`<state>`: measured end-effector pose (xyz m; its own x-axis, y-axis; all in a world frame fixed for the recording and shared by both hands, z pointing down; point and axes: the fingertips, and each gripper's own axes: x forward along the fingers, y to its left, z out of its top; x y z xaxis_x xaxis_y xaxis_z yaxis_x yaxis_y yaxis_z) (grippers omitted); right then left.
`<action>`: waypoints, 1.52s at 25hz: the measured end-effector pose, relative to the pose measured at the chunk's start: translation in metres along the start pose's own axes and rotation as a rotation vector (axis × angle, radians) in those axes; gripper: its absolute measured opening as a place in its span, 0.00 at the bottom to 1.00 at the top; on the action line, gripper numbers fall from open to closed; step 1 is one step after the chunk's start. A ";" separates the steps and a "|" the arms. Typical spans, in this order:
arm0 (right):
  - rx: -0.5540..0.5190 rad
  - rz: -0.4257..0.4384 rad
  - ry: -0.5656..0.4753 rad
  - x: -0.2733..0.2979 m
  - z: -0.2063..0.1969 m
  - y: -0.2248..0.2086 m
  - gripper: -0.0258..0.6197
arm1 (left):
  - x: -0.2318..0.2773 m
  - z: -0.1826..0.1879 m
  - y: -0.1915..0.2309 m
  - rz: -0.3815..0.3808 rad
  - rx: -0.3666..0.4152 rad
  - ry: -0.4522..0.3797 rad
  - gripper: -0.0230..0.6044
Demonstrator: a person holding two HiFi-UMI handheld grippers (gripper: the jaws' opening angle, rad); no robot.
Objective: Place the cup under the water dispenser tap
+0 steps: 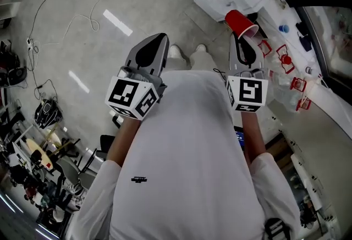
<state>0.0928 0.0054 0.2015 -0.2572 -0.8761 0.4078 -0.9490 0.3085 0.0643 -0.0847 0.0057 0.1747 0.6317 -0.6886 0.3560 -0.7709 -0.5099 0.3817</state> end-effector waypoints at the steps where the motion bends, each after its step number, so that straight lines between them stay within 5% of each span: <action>1: 0.000 0.009 0.009 0.002 -0.002 -0.002 0.09 | 0.001 -0.001 -0.002 0.004 -0.005 0.003 0.03; 38: -0.122 0.179 0.136 0.090 -0.070 -0.001 0.09 | 0.081 -0.053 0.030 0.060 -0.060 0.133 0.03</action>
<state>0.0828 -0.0477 0.3016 -0.3846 -0.7484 0.5404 -0.8596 0.5037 0.0858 -0.0526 -0.0385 0.2603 0.5929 -0.6403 0.4883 -0.8039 -0.4353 0.4053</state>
